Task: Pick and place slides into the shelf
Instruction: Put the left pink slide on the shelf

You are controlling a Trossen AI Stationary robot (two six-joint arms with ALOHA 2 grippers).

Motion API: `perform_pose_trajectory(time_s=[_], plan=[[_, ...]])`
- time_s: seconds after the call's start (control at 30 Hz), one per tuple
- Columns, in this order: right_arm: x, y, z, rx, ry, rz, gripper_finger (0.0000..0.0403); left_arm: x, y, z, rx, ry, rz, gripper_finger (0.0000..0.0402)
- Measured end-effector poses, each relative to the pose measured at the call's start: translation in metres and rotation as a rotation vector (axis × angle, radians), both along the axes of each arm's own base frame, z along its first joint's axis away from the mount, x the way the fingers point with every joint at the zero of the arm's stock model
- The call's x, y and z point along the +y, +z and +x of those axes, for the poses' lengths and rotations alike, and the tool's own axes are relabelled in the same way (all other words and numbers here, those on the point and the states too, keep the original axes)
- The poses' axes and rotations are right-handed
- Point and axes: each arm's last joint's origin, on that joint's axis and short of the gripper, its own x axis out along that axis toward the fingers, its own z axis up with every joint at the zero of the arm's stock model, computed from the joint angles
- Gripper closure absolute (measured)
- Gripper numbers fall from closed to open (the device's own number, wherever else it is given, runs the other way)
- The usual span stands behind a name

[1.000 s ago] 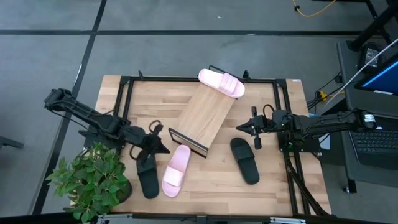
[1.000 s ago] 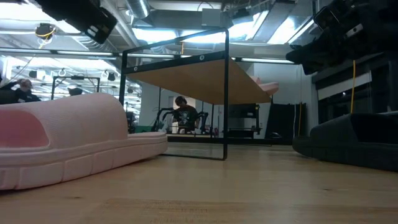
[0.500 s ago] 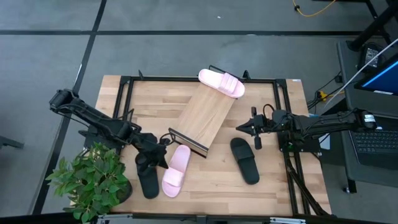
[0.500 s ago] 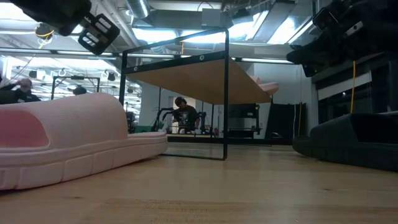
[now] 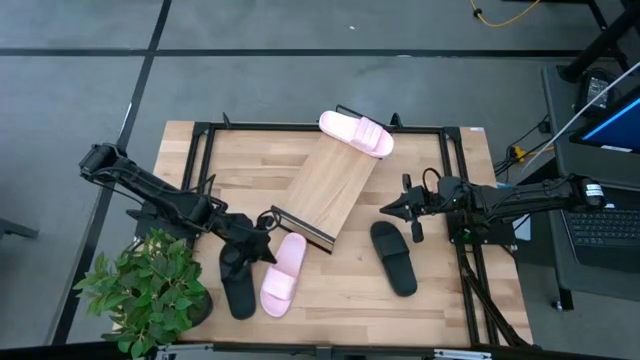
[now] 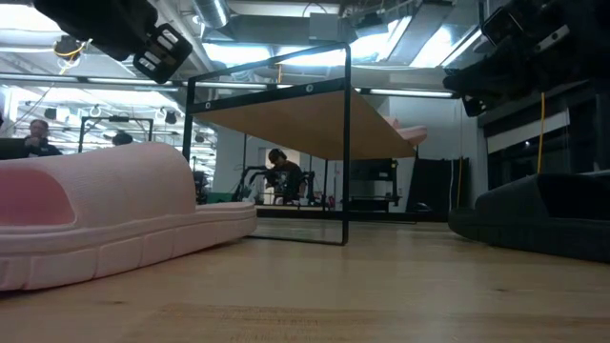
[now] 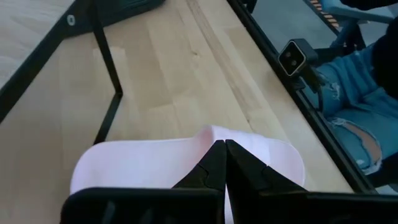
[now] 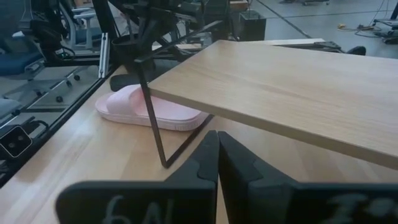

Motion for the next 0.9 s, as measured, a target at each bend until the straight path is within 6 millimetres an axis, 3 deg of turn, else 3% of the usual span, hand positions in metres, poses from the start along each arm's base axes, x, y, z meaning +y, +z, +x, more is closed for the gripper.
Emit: perform_pose_trajectory(time_s=[0.47, 0.7, 0.9], plan=[[0.0, 0.002, 0.0, -0.021, -0.001, 0.003, 0.0395, 0.0, -0.002, -0.002, 0.029, -0.028, -0.011, 0.0298], [0.001, 0.002, 0.0, -0.018, 0.04, 0.035, 0.0395, -0.002, -0.006, 0.001, 0.046, -0.034, -0.01, 0.0288], [0.001, 0.002, 0.0, -0.019, 0.041, 0.031, 0.0395, -0.008, -0.033, 0.013, 0.15, -0.036, 0.03, 0.0288]])
